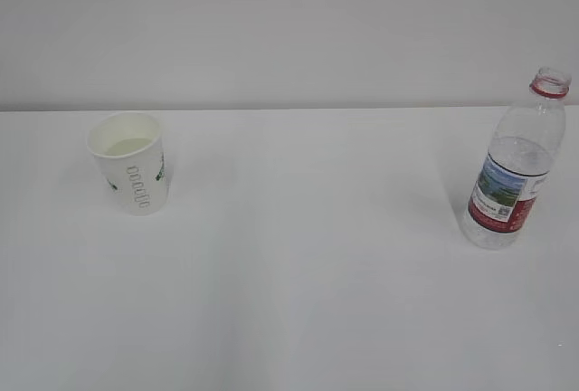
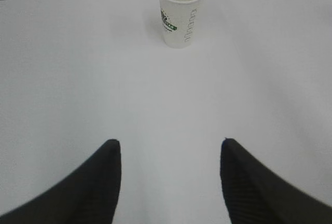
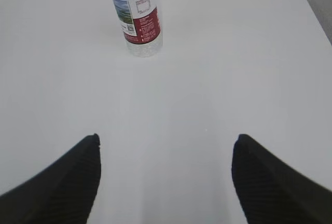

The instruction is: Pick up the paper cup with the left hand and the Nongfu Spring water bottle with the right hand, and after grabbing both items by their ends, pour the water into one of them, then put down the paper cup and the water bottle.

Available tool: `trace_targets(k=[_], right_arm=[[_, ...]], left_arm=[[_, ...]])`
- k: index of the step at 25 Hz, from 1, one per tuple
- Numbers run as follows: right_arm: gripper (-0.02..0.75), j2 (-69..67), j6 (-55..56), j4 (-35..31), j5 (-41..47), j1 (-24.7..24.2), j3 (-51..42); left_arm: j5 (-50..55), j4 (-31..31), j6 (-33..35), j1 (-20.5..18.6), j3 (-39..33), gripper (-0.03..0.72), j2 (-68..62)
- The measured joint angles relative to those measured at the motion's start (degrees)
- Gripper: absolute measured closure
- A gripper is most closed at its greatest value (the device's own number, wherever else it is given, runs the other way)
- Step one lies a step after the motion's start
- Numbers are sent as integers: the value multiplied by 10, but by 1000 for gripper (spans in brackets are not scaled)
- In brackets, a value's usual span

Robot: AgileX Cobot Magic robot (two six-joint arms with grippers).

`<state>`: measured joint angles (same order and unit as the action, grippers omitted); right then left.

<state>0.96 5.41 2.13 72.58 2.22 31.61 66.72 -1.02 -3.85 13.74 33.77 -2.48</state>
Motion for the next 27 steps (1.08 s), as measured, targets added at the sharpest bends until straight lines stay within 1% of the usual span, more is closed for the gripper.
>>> trace_targets(k=[7,10,19,27], right_arm=[[146,0,-1,-1,-45,0,-22],[146,0,-1,-1,-57,0,-27],[147,0,-1,-1,-62,0,-29],[148,0,-1,-1,-63,0,-29]], left_arm=[[0,-9,2,0,-1,262,0],[-9,-9,2,0,-14,265,0],[-24,-7,2,0,-36,277,0],[-30,-7,4,0,-37,280,0]])
